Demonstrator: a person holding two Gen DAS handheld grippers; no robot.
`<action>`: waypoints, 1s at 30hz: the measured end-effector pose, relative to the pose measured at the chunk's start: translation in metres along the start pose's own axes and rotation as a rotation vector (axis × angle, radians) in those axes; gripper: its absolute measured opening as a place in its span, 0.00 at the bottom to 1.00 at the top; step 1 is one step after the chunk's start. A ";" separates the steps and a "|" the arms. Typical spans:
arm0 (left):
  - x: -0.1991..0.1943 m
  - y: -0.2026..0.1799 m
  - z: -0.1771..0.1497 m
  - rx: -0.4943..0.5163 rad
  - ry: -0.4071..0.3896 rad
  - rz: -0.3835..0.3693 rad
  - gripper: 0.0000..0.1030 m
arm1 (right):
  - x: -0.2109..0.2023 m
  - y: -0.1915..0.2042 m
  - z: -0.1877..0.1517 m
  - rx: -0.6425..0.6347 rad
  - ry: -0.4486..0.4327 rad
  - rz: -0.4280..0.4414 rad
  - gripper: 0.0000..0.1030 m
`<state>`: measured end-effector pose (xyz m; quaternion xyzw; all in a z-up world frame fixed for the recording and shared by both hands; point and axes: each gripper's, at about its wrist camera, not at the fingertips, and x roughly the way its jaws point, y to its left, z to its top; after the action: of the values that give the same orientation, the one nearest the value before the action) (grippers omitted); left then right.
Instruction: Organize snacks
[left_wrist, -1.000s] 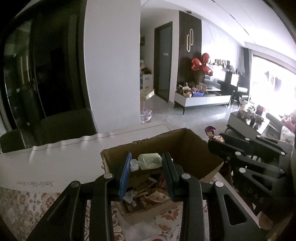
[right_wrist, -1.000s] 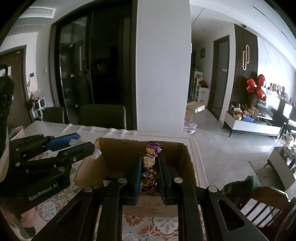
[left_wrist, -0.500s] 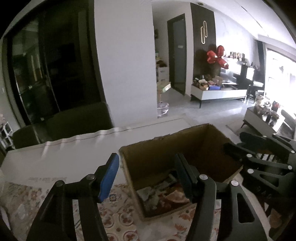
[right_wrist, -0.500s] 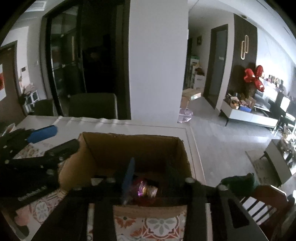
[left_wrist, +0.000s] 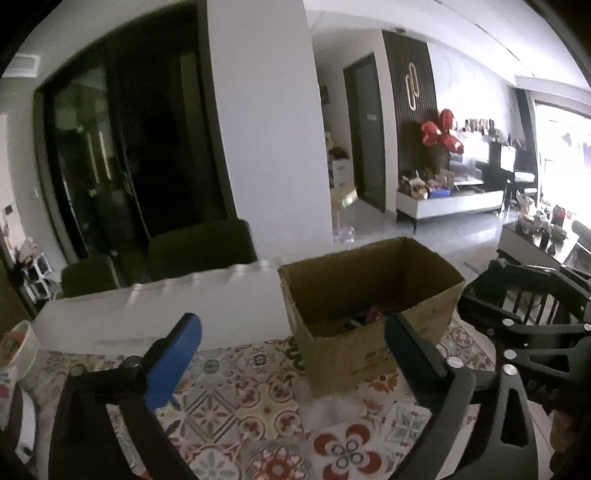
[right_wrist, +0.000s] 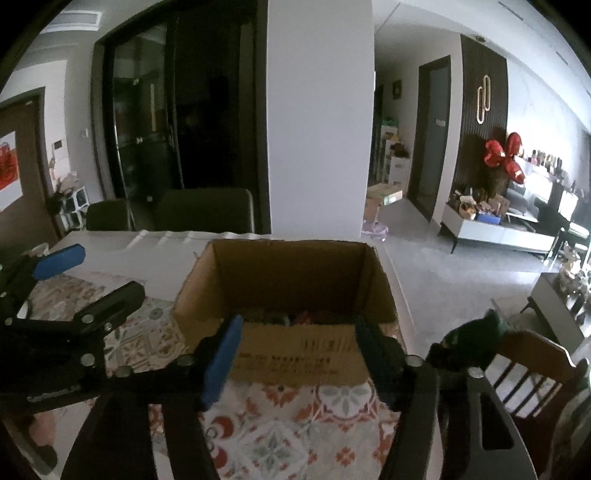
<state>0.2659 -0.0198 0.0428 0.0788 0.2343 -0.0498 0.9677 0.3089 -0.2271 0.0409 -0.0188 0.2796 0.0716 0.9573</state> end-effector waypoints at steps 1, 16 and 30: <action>-0.012 0.001 -0.003 0.001 -0.019 0.013 1.00 | -0.012 0.002 -0.005 -0.001 -0.014 -0.010 0.69; -0.128 0.012 -0.055 -0.021 -0.067 0.051 1.00 | -0.123 0.042 -0.060 0.004 -0.133 -0.009 0.90; -0.177 0.008 -0.096 -0.007 -0.099 0.109 1.00 | -0.167 0.056 -0.116 0.048 -0.123 -0.017 0.90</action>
<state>0.0677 0.0153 0.0405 0.0857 0.1817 0.0000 0.9796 0.1002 -0.2015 0.0333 0.0064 0.2219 0.0579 0.9733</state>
